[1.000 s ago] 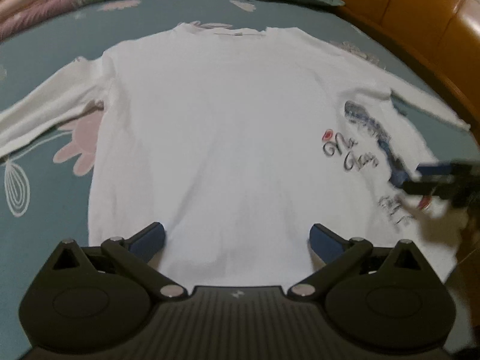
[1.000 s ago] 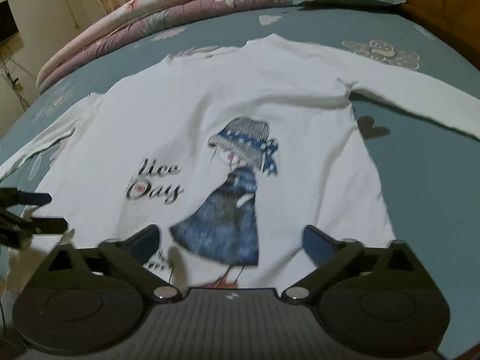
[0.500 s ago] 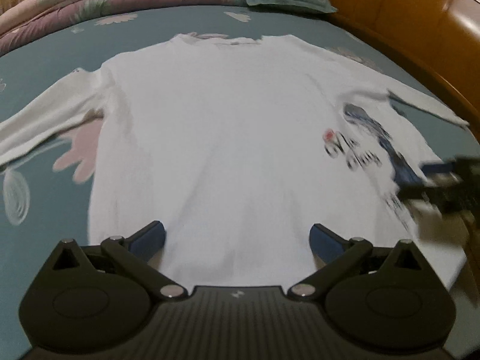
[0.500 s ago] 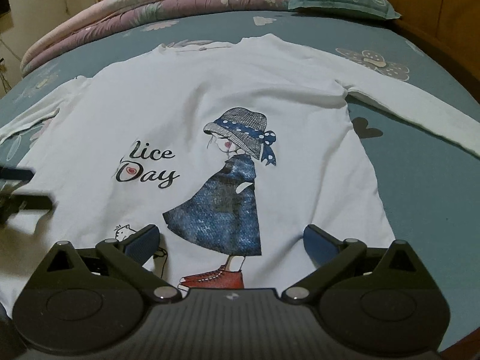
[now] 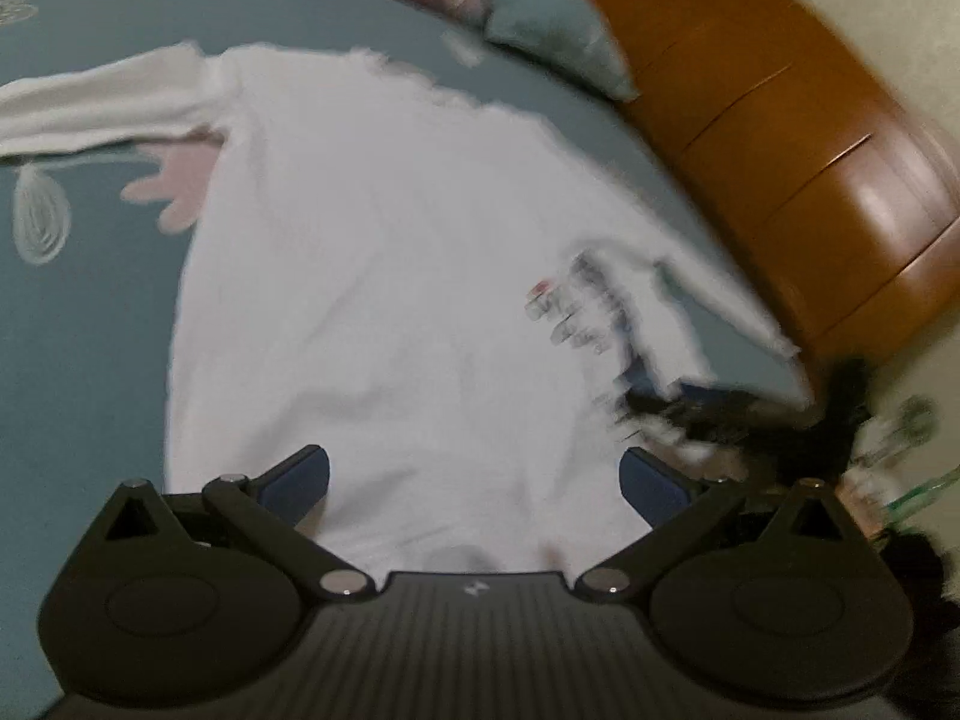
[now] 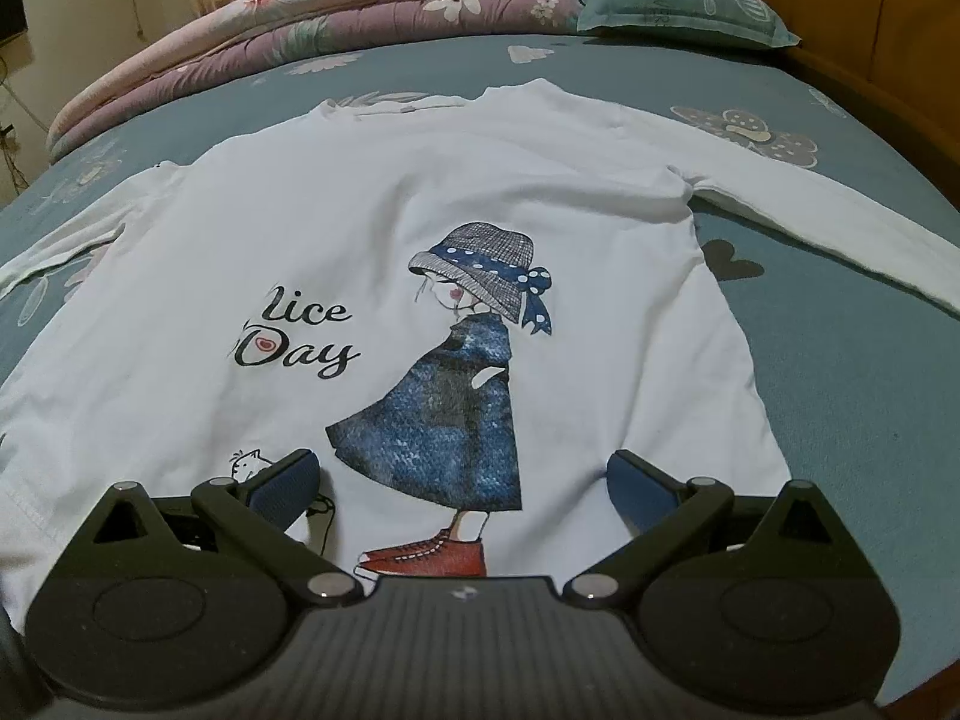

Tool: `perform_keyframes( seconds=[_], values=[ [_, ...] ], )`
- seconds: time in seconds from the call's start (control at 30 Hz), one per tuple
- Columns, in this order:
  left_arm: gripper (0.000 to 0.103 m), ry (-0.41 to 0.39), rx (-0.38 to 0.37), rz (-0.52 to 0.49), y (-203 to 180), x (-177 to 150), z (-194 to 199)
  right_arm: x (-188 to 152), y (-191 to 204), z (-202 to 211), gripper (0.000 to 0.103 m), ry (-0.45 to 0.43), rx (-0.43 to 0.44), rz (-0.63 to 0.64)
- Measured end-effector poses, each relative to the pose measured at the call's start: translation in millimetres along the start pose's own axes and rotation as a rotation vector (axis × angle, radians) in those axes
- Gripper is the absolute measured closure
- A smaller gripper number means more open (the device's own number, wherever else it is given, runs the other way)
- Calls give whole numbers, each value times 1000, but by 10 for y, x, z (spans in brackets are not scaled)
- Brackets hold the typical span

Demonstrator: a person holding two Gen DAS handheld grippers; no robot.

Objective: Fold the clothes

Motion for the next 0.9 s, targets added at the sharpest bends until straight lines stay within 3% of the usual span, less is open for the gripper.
perform_keyframes(
  seconds=[0.13, 0.3, 0.37, 0.5, 0.63, 0.73, 0.9],
  values=[
    [1, 54, 51, 12, 90, -224, -27, -31, -20, 47, 0, 6, 16, 13],
    [1, 177, 99, -76, 41, -341, 106, -138, 51, 160, 0, 55, 6, 93],
    [1, 181, 91, -86, 36, -268, 167, -154, 273, 188, 0, 67, 61, 129],
    [1, 108, 83, -109, -5, 44, 212, -192, 715, 253, 0, 92, 170, 200],
    [1, 110, 177, -134, 17, 262, 171, -268, 1241, 293, 0, 103, 270, 332],
    [1, 115, 196, -151, 38, 323, 236, -334, 1679, 244, 0, 82, 325, 446],
    [1, 149, 193, -143, 90, 183, 355, -488, 1908, -100, 0, 136, 257, 525]
  ],
)
Point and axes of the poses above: each gripper's, at about its wrist camera, not at the fingertips, and z roughly against the way its jaws point, y to its left, x to its top, the point moved 10 cm from there along -z, roughly the way its jaws point, and after that the axes turned 12 degrees about -z, right-handed, at the moved point
